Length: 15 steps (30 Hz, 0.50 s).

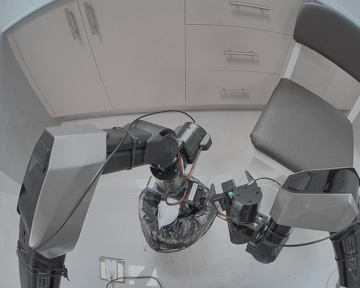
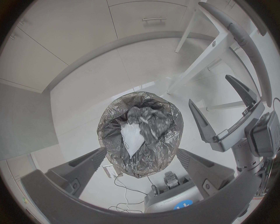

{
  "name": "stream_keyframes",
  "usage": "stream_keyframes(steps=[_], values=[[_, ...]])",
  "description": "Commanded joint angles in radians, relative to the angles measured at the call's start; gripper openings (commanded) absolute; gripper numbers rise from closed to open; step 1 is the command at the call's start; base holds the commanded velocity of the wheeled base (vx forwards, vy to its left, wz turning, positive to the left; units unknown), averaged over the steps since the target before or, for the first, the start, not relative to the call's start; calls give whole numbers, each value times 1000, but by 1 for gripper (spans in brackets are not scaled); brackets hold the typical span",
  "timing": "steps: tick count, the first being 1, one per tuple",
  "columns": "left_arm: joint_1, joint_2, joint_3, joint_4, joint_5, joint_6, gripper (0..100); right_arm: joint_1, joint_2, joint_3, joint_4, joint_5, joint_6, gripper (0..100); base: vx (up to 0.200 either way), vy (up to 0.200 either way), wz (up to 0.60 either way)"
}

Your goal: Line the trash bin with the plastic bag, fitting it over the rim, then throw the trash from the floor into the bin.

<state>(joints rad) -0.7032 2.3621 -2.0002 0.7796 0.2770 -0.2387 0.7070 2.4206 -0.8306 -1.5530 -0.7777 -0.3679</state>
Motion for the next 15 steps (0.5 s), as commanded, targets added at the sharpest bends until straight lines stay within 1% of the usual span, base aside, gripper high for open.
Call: stream_keyframes(steps=[1, 5, 12, 13, 15], values=[[5, 2, 0, -14, 2, -2, 100, 0, -5, 1, -18, 0, 0, 100, 0, 0, 0], [4, -15, 0, -40, 2, -1, 100, 0, -3, 1, -18, 0, 0, 100, 0, 0, 0], [-1, -32, 0, -42, 27, -2, 100, 2, -5, 1, -18, 0, 0, 100, 0, 0, 0], [-1, -32, 0, -42, 27, -4, 0, 2, -5, 2, -18, 0, 0, 100, 0, 0, 0], [-2, -32, 0, -40, 27, -4, 0, 2, -6, 2, -18, 0, 0, 100, 0, 0, 0]])
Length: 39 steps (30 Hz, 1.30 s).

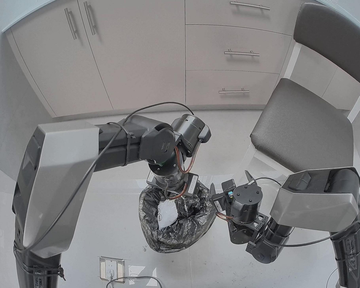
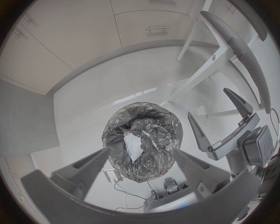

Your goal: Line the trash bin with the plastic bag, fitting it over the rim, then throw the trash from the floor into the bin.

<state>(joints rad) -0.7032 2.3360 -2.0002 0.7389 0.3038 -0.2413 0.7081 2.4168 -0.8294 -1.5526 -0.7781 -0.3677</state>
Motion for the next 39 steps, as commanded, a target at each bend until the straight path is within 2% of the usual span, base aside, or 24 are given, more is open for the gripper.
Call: stream_keyframes(steps=[1, 10, 19, 26, 27, 30, 39], values=[[-2, -6, 0, 0, 0, -1, 0, 1, -2, 1, -18, 0, 0, 100, 0, 0, 0], [2, 43, 0, -4, -14, -7, 0, -1, -7, -2, -18, 0, 0, 100, 0, 0, 0], [48, 186, 0, -127, -37, -10, 0, -1, -5, -16, -18, 0, 0, 100, 0, 0, 0], [70, 270, 0, -156, -35, -44, 0, -2, -7, -17, -18, 3, 6, 100, 0, 0, 0], [85, 375, 0, -254, -32, -62, 0, -4, -7, -16, -18, 6, 7, 100, 0, 0, 0], [97, 444, 0, -323, -31, -62, 0, -4, -8, -11, -18, 6, 9, 100, 0, 0, 0], [128, 525, 0, -382, -32, -59, 0, -7, -13, -10, -18, 8, 13, 100, 0, 0, 0]])
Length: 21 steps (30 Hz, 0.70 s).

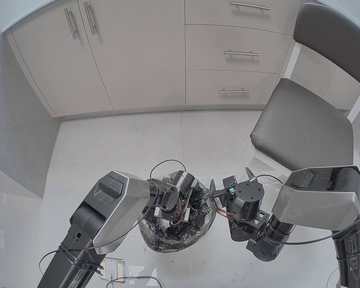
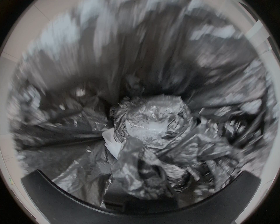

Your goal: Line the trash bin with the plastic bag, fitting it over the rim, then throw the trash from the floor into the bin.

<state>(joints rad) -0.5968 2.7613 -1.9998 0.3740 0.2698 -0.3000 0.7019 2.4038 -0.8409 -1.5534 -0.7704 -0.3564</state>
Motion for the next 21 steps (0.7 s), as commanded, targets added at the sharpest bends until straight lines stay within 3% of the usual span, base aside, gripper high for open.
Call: stream_keyframes(steps=[1, 21], values=[[23, 109, 0, -18, 2, -2, 0, 1, 0, 2, -17, 0, 4, 100, 0, 0, 0], [18, 31, 0, -27, 2, 7, 0, 7, -15, 16, -17, 2, 11, 100, 0, 0, 0]])
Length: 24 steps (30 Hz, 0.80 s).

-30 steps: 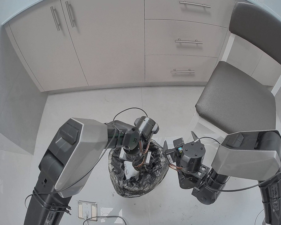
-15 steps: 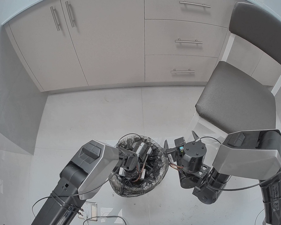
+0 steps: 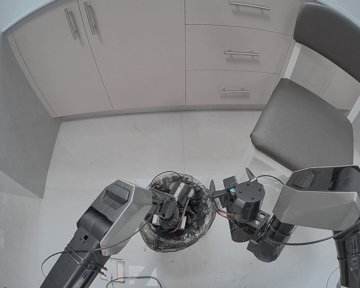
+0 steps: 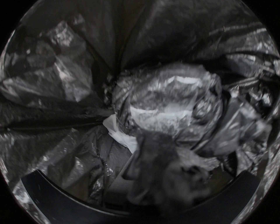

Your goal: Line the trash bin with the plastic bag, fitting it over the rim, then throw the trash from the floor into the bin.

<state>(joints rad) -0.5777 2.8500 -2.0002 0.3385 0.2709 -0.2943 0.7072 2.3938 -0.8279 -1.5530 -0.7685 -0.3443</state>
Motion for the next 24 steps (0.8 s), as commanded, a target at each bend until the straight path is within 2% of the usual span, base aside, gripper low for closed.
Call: stream_keyframes(steps=[1, 4, 9, 13, 15, 16, 21, 24], values=[[-4, -81, 0, 13, 1, 1, 0, 0, -5, 3, -18, 0, -1, 100, 0, 0, 0], [-16, -149, 0, 28, 2, 1, 0, -3, -8, 3, -18, 0, -1, 100, 0, 0, 0], [-64, -337, 0, 149, 7, 4, 0, 0, -18, 32, -18, 17, -1, 100, 0, 0, 0], [-90, -439, 0, 235, 11, 70, 0, 1, -30, 49, -18, 28, -2, 100, 0, 0, 0], [-90, -442, 0, 237, 11, 73, 0, 1, -31, 49, -18, 28, -2, 100, 0, 0, 0], [-90, -489, 0, 261, 24, 127, 0, -3, -48, 52, -18, 28, -2, 100, 0, 0, 0], [-87, -543, 0, 333, 68, 173, 0, -14, -76, 67, -18, 28, -5, 100, 0, 0, 0], [-77, -589, 0, 399, 143, 185, 0, -23, -128, 124, -18, 29, -5, 100, 0, 0, 0]])
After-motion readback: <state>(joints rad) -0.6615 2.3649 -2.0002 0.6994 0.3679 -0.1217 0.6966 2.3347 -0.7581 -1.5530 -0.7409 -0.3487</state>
